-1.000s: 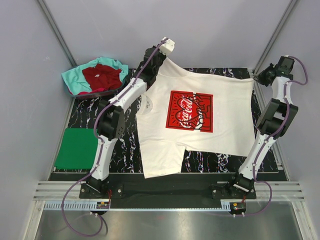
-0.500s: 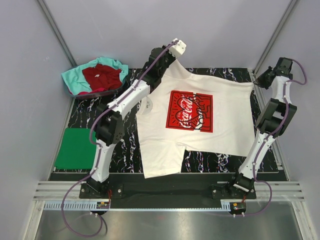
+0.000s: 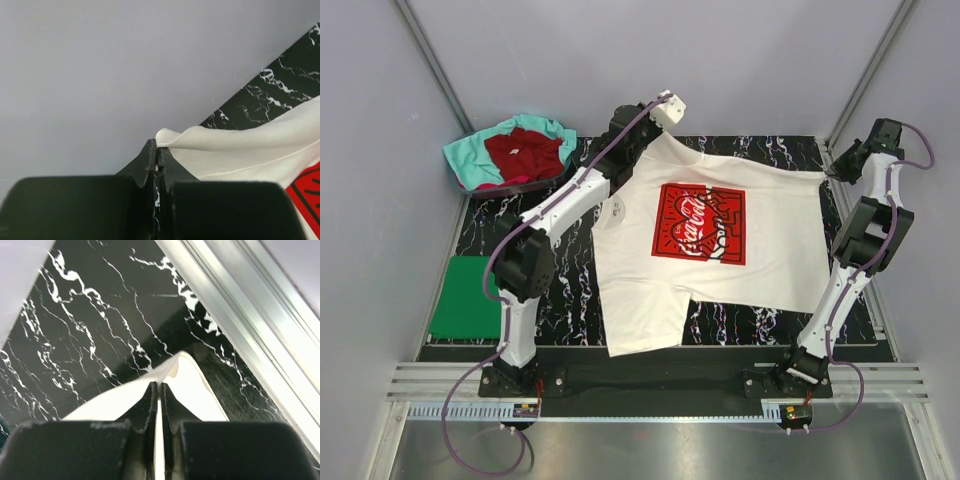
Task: Fold and stack the t-shirts
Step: Fold the tshirt
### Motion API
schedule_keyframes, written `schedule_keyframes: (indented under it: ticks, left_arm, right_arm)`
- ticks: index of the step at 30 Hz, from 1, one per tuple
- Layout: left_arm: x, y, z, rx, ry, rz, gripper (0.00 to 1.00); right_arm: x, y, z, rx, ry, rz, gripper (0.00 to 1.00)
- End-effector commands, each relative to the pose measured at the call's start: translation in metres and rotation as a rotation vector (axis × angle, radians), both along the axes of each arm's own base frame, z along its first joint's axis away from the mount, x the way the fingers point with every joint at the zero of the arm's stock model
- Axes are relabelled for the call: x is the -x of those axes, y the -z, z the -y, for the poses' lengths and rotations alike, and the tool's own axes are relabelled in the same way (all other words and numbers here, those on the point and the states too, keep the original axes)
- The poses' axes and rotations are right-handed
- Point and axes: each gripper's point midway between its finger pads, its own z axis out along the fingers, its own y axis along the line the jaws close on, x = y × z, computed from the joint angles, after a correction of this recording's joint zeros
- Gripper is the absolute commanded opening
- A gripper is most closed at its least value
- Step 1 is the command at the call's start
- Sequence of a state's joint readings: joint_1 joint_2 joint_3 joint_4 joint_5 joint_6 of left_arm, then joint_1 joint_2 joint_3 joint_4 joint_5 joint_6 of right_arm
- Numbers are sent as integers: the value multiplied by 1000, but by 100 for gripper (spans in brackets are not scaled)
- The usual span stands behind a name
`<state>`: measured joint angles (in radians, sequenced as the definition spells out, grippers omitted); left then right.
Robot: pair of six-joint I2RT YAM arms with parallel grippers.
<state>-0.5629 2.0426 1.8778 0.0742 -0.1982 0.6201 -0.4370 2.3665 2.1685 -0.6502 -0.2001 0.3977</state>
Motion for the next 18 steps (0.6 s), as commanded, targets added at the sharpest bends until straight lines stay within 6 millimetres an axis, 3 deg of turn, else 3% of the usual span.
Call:
schedule_keyframes:
  ticks: [1, 4, 9, 14, 18]
  left_arm:
    - [7, -22, -11, 20, -30, 49, 0]
    - [3, -7, -18, -1, -81, 27, 0]
    - [5, -4, -27, -2, -140, 17, 0]
    - [14, -7, -33, 5, -178, -8, 0]
    - [29, 5, -31, -19, -174, -47, 0]
  right_arm:
    - [12, -44, 11, 54, 45, 40, 0]
    - [16, -49, 11, 67, 44, 41, 0]
    - [23, -52, 13, 84, 50, 18, 0]
    - [32, -51, 12, 79, 65, -5, 0]
    - [39, -45, 8, 63, 63, -38, 0]
